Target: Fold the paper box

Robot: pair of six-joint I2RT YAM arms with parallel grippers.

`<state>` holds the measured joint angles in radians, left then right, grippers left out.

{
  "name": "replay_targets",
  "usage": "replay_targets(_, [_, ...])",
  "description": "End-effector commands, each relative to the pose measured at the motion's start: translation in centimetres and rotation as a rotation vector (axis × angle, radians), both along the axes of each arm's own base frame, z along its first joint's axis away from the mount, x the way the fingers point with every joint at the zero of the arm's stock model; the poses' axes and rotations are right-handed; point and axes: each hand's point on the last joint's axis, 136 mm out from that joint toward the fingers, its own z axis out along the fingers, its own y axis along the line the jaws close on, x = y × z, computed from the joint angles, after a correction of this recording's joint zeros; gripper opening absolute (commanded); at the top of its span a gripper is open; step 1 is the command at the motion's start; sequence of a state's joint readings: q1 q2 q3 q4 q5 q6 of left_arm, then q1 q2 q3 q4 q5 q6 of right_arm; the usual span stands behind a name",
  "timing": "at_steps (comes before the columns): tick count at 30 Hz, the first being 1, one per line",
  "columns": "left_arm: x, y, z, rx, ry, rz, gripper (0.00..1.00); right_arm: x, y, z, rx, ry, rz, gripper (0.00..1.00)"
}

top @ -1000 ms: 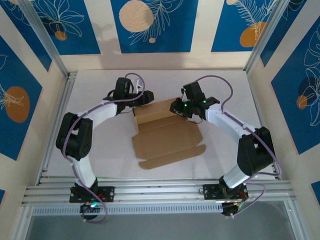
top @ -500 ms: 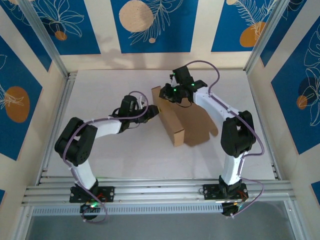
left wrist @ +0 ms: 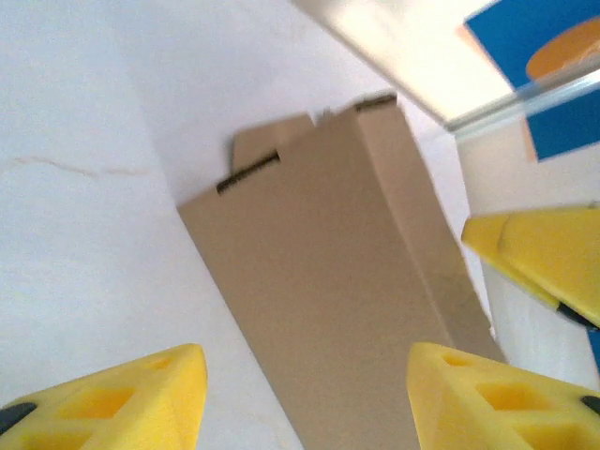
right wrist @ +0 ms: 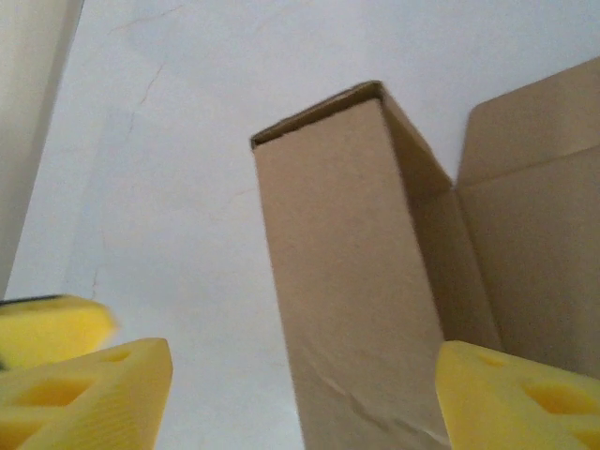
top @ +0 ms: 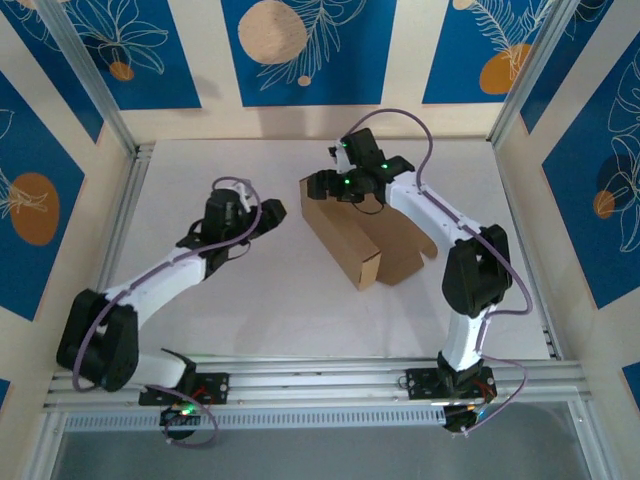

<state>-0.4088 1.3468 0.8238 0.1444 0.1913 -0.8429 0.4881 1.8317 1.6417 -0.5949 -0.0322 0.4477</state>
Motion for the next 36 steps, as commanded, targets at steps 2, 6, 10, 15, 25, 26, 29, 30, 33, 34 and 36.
replay_targets(2, [-1.5,3.0,-0.9,0.081,0.031,0.036,0.59,-1.1,-2.6,-1.1,-0.051,-0.030,0.005,0.77])
replay_targets(6, [-2.1,3.6,-0.2,0.082,0.020,0.025,0.60,-1.8,-2.4,-0.6,-0.009,-0.054,0.037,0.75])
replay_targets(10, [-2.5,4.1,0.4,0.064,0.017,0.029,0.60,-1.8,-2.8,-2.2,-0.020,-0.004,0.022,0.74])
replay_targets(15, [-2.8,4.9,1.2,0.045,0.004,0.048,0.60,-2.8,-1.7,-3.5,0.000,0.026,0.057,0.66])
replay_targets(25, [-3.5,7.9,5.0,0.124,-0.092,0.137,0.61,-7.3,2.0,-7.1,-0.429,-0.182,0.218,0.54])
replay_targets(26, [-3.6,8.2,5.4,0.130,-0.101,0.148,0.62,-7.6,2.5,-7.6,-0.518,-0.238,0.242,0.54])
replay_targets(29, [-3.9,8.7,6.6,0.129,-0.126,0.168,0.62,-8.6,3.9,-8.5,-0.665,-0.342,0.308,0.54])
replay_targets(30, [-3.9,8.8,6.8,0.129,-0.129,0.172,0.62,-9.0,4.4,-8.9,-0.672,-0.349,0.330,0.54])
replay_targets(33, [-4.1,9.2,7.5,0.129,-0.142,0.183,0.62,-10.2,5.8,-10.3,-0.642,-0.307,0.410,0.56])
replay_targets(34, [-4.2,9.3,7.7,0.131,-0.143,0.187,0.63,-10.6,6.2,-10.8,-0.641,-0.301,0.446,0.59])
replay_targets(36, [-4.3,9.4,7.8,0.141,-0.143,0.188,0.64,-11.4,7.1,-11.0,-0.624,-0.308,0.506,0.64])
